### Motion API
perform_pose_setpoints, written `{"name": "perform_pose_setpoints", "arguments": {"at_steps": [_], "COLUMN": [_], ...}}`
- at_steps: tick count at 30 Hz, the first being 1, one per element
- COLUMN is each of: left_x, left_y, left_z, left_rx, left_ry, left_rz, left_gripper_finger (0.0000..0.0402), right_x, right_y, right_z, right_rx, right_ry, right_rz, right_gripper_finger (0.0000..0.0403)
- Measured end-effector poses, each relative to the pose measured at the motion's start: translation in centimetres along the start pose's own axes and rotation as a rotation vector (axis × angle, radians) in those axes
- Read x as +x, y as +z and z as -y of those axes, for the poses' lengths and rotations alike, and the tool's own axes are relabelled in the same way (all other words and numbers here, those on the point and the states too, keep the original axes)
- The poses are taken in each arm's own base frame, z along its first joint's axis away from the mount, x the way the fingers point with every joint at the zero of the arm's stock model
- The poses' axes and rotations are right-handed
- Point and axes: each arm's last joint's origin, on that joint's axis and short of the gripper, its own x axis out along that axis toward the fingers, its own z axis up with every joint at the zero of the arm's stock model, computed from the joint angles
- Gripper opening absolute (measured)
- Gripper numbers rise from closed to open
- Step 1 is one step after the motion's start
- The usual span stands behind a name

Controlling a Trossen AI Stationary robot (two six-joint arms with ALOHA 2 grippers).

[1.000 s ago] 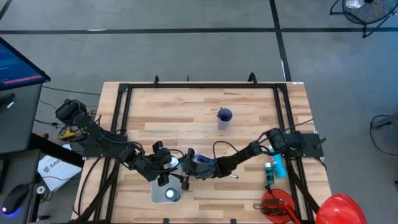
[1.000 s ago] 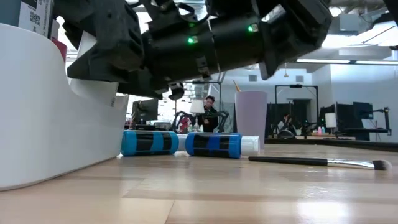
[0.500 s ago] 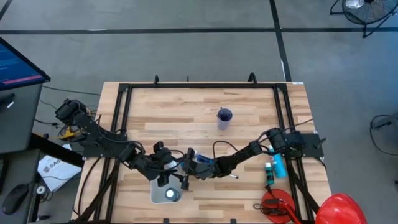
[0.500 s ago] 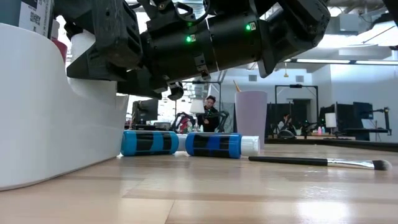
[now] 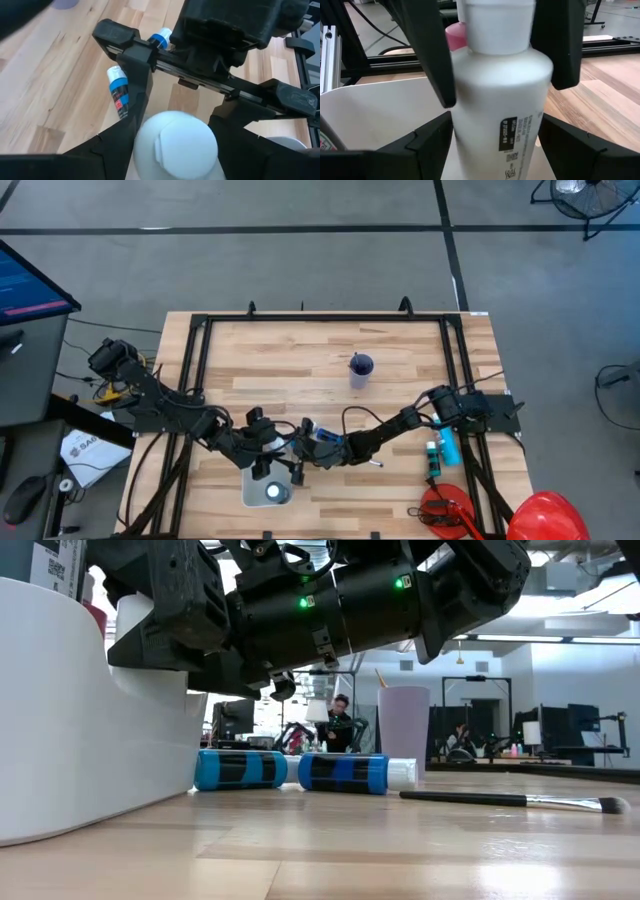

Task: Pick & Place Paint Supplies
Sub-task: Put the white paint bottle into the white bin

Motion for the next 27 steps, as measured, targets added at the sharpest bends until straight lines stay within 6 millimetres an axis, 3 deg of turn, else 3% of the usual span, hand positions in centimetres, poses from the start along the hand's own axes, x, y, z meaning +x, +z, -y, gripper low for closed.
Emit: {"name": "perform_pose_setpoints", "arguments": {"at_steps": [9, 27], "left_x": [-2.1, -2.3], "left_y": [0.8, 1.2], "left_z": [-0.7, -0.7], "left_rx": [-0.026, -0.015], "left_ry": [-0.036, -0.006], "left_rz": [0.060, 0.110], "left_gripper_finger": [0.0246, 0.0246], "right_x": [-0.4, -1.8], "right_y": [0.1, 1.5], "right_z": [-0.5, -0.8], "right_rx": [-0.029, -0.086], "right_ry": [0.009, -0.018], "right_rz": [-0.026, -0.118], "right_gripper_finger": [0.0276, 0.0276]}}
